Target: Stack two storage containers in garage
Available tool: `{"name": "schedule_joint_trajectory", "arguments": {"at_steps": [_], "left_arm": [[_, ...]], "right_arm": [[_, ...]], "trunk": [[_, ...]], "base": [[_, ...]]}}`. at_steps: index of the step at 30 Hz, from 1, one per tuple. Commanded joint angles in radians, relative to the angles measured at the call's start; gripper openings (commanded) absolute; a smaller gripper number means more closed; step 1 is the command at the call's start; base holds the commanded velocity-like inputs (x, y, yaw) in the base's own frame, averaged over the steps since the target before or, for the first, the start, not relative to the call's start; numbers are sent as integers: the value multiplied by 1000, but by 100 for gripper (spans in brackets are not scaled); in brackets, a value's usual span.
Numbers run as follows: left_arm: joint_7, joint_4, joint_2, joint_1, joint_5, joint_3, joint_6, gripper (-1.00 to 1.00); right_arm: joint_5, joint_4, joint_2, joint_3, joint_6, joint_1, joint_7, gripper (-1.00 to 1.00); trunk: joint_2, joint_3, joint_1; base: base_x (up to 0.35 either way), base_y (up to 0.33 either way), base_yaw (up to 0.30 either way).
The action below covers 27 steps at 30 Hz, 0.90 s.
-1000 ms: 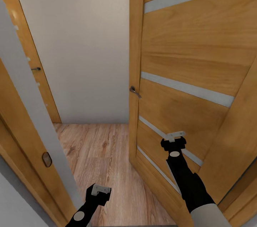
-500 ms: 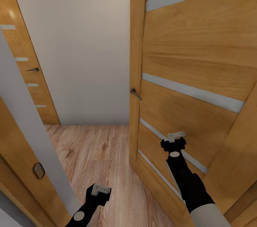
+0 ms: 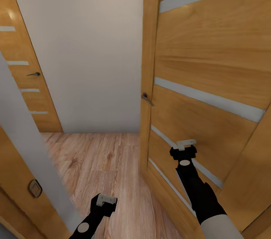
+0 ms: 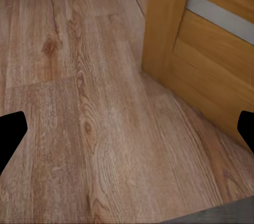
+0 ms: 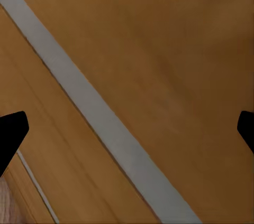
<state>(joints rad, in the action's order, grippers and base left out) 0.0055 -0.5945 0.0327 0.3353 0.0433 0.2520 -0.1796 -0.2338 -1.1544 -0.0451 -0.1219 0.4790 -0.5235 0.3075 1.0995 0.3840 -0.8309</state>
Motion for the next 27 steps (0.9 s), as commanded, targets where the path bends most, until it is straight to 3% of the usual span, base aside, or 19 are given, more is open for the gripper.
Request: {"name": "schedule_joint_trajectory", "arguments": {"at_steps": [1,16,22,27], "left_arm": [[1,1,0,1,5,3,-3,100],[1,1,0,1,4,3,-6,100],[-7,-3,0,1,7,4,-8,100],[-7,-3,0,1,7,4,-8,100]], "right_arm": [[-19,-1,1,-2,10,-1,5,100],[-19,4,1,-2,9,-1,5,100],[17,-26,1,-4,18,2,16,100],[24,-35,1,-4,18,2,16,100]], "trunk": [[1,1,-2],[1,1,-2],[0,1,-2],[0,1,-2]], "base": [[152,0,0],[82,0,0],[0,0,0],[0,0,0]]}}
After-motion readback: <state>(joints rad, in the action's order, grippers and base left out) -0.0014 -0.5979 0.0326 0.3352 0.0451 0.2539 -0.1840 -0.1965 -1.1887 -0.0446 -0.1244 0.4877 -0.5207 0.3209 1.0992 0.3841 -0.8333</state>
